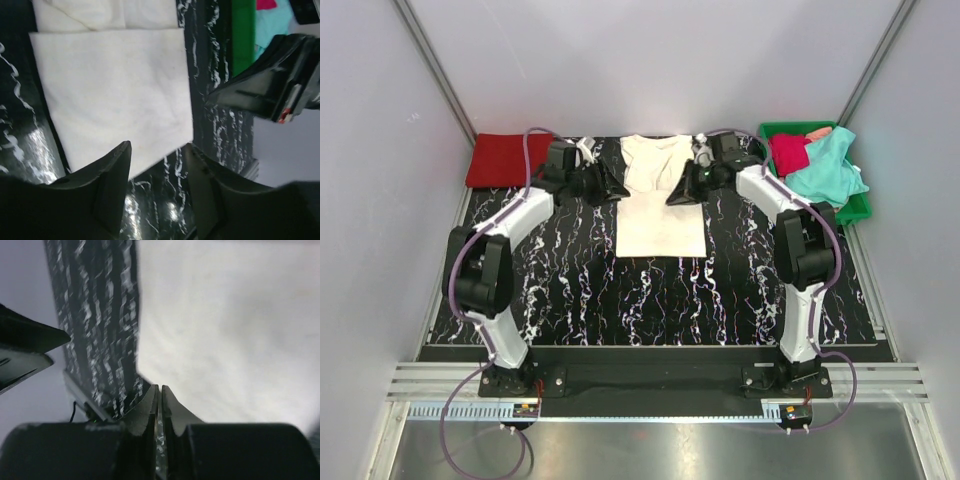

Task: Fold and stack the t-shirts
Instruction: Fold the tshirt

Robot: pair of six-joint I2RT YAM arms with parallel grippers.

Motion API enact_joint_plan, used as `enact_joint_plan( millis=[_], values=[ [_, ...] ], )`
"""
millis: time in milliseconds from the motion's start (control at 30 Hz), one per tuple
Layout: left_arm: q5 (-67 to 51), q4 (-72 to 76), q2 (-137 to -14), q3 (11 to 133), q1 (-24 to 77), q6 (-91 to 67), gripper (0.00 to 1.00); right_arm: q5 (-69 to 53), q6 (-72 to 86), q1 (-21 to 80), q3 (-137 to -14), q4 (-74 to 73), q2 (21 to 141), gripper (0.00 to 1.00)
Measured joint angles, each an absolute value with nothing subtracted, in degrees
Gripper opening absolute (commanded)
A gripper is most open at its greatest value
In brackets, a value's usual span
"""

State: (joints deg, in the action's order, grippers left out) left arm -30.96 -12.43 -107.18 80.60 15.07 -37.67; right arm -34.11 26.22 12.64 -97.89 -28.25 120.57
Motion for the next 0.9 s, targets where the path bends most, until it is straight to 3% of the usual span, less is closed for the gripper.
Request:
enact_joint_plan(
  millis=[100, 167, 433, 900],
  values=[
    [-32.67, -9.04, -100.90, 72.90, 15.57, -39.27, 0.12, -40.58, 27.99, 19.35, -93.73, -26.55, 117.99, 0.09],
    [-34.00, -6.35, -101.54, 70.11, 15.94, -40.16, 0.08, -44.23, 29.39, 21.71, -92.42, -26.22, 118.58, 0.06],
    [-35.00, -7.29, -111.90, 66.24, 16.86, -40.58, 0.07, -50.39, 30.52, 21.63, -90.61, -27.20, 124.16, 0.00],
    [-34.98, -7.62, -114.89, 65.95, 18.20, -39.29, 0.08, -53.15, 23.59, 21.54, -87.83, -31.22, 128.77, 0.00]
  ],
)
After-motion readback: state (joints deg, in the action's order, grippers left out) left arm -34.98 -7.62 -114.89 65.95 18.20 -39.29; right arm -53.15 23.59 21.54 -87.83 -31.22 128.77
